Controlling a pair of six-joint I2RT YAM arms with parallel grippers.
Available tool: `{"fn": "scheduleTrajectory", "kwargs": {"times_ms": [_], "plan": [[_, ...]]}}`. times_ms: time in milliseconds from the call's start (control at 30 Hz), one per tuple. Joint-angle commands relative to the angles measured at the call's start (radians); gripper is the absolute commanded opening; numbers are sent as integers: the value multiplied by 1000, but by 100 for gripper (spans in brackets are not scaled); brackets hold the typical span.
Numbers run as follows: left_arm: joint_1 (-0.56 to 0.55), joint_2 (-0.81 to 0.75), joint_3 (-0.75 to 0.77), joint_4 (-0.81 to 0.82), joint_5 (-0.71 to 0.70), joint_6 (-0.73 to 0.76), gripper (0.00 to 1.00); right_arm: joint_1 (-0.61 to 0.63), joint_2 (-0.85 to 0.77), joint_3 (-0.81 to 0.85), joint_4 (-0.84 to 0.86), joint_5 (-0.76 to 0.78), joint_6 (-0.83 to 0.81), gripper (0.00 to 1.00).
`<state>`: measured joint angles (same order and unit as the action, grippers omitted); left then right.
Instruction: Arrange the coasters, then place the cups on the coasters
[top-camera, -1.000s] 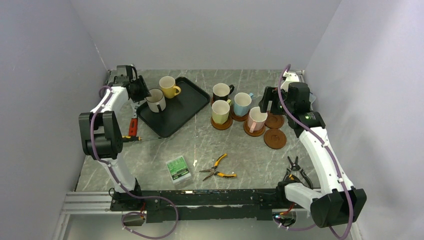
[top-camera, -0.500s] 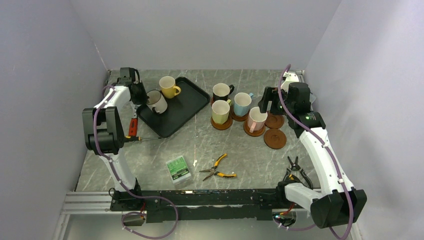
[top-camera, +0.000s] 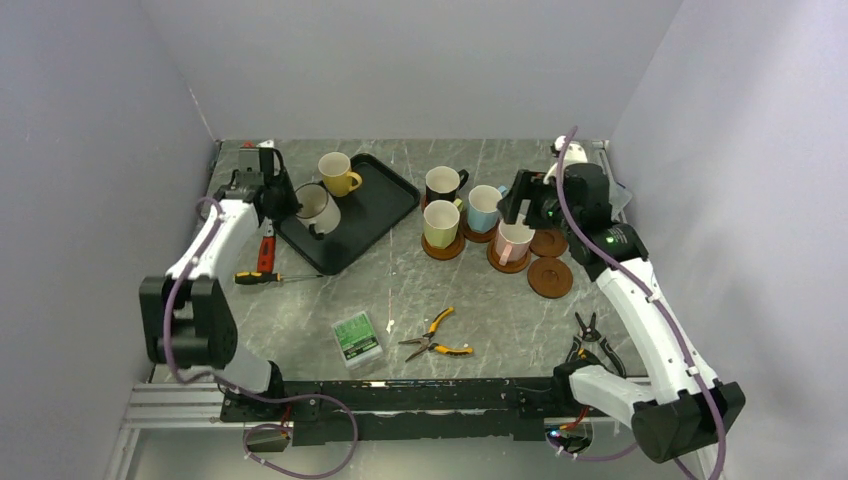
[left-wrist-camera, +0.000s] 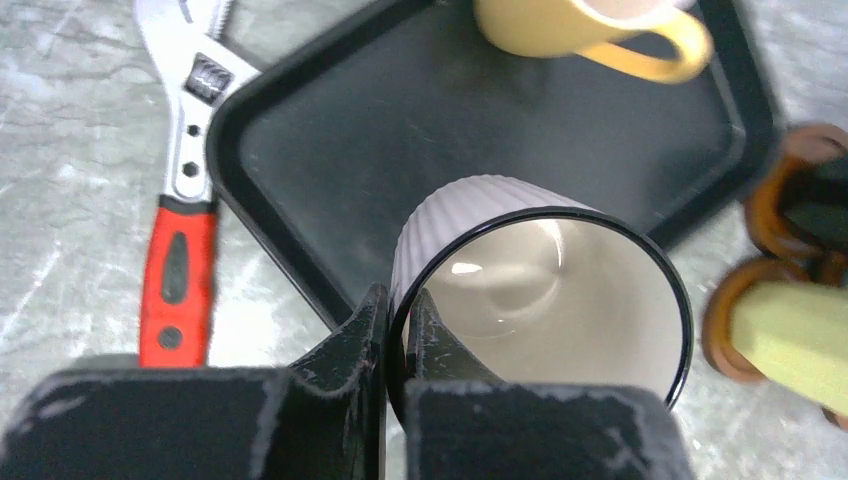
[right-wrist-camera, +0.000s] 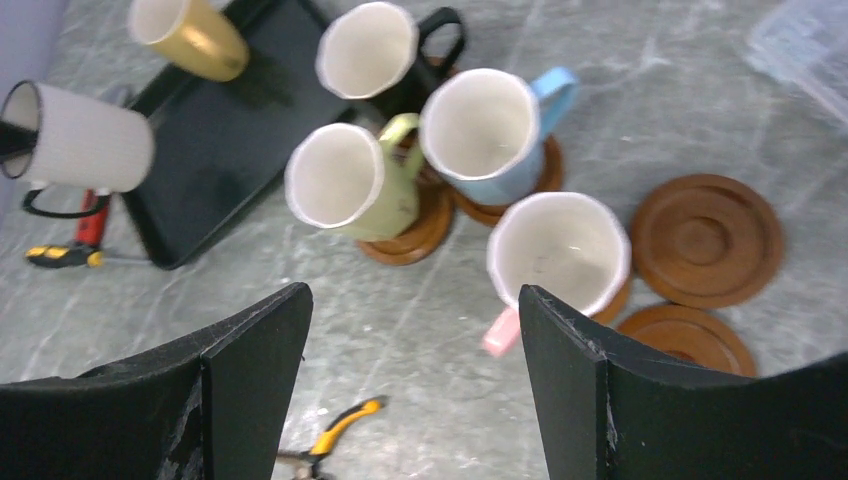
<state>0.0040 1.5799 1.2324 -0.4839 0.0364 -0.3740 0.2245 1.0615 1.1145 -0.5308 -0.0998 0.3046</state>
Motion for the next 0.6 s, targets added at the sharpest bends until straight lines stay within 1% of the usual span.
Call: {"fn": "scheduleTrajectory", "kwargs": {"times_ms": [0, 133, 300, 433, 567], "plan": [[-118, -200, -61, 40, -15, -104, 3, 167, 15, 83, 2, 133, 103, 80], [-276, -292, -138, 27, -75, -191, 3, 297, 85, 87, 47, 167, 194, 78], [-458, -328, -193, 30, -170, -296, 3, 472, 204, 134, 70, 221, 257, 76], [-543, -325, -211, 38, -217, -342, 3, 567, 309, 198, 38, 279, 268, 75], [-598, -303, -207, 35, -226, -371, 3, 620, 402, 257, 4, 311, 269, 72]]}}
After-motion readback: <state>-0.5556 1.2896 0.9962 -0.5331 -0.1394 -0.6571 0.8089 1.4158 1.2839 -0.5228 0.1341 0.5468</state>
